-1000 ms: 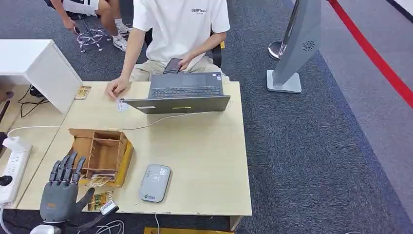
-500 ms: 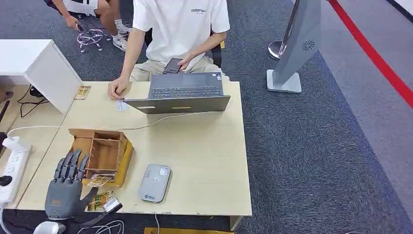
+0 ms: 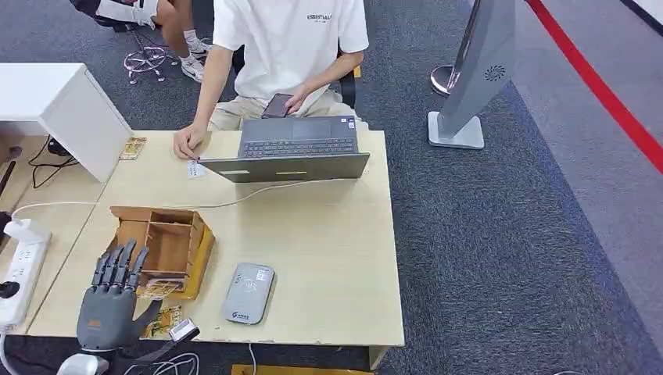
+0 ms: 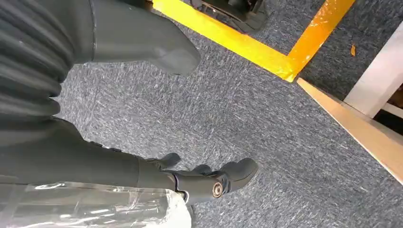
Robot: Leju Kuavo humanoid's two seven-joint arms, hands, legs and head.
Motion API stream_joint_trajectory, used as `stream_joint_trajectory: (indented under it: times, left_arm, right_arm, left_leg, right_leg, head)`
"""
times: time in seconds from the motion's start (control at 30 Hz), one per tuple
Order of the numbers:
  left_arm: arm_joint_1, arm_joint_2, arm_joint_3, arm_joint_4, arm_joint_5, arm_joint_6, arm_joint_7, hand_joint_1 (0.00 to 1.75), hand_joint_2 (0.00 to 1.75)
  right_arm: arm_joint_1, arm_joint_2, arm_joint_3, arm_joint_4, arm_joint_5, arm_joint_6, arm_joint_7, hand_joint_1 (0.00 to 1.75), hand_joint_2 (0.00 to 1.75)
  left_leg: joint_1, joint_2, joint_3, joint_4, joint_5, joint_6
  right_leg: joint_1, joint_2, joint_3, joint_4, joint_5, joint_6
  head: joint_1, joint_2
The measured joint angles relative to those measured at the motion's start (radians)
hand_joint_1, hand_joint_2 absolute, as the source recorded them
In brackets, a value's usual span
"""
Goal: Pass the card to the sensor for recognition and then transmit it.
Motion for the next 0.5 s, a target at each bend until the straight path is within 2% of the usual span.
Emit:
stream_joint_trajectory:
  times: [0.13, 0.17, 0.2, 0.5]
  left_arm:
    - [0.0, 0.002, -0.003, 0.0, 0.005, 0.0, 0.0, 0.0, 1.75]
    - [0.0, 0.002, -0.003, 0.0, 0.005, 0.0, 0.0, 1.5, 1.75]
    - [0.0, 0.002, -0.003, 0.0, 0.006, 0.0, 0.0, 1.75, 1.75]
    - [-0.004, 0.026, -0.03, 0.048, 0.07, 0.0, -0.003, 1.75, 1.75]
  right_arm:
    - [0.0, 0.0, 0.001, 0.0, 0.0, 0.0, -0.002, 0.0, 1.75]
    - [0.0, 0.0, 0.001, 0.0, 0.0, 0.0, -0.003, 0.0, 1.75]
    - [0.0, 0.0, 0.001, 0.0, 0.0, -0.001, -0.003, 0.0, 1.75]
    - [0.0, 0.0, 0.002, 0.0, -0.011, -0.003, -0.006, 0.0, 1.75]
  left_leg:
    - [0.0, 0.0, 0.0, 0.0, 0.0, 0.0]
    - [0.0, 0.0, 0.0, 0.0, 0.0, 0.0]
    - [0.0, 0.0, 0.0, 0.0, 0.0, 0.0]
    - [0.0, 0.0, 0.0, 0.0, 0.0, 0.0]
  right_leg:
    - [0.0, 0.0, 0.0, 0.0, 0.0, 0.0]
    - [0.0, 0.0, 0.0, 0.0, 0.0, 0.0]
    - [0.0, 0.0, 0.0, 0.0, 0.0, 0.0]
    - [0.0, 0.0, 0.0, 0.0, 0.0, 0.0]
  head:
    - [0.0, 0.0]
    - [0.0, 0.0]
    - [0.0, 0.0]
    - [0.0, 0.0]
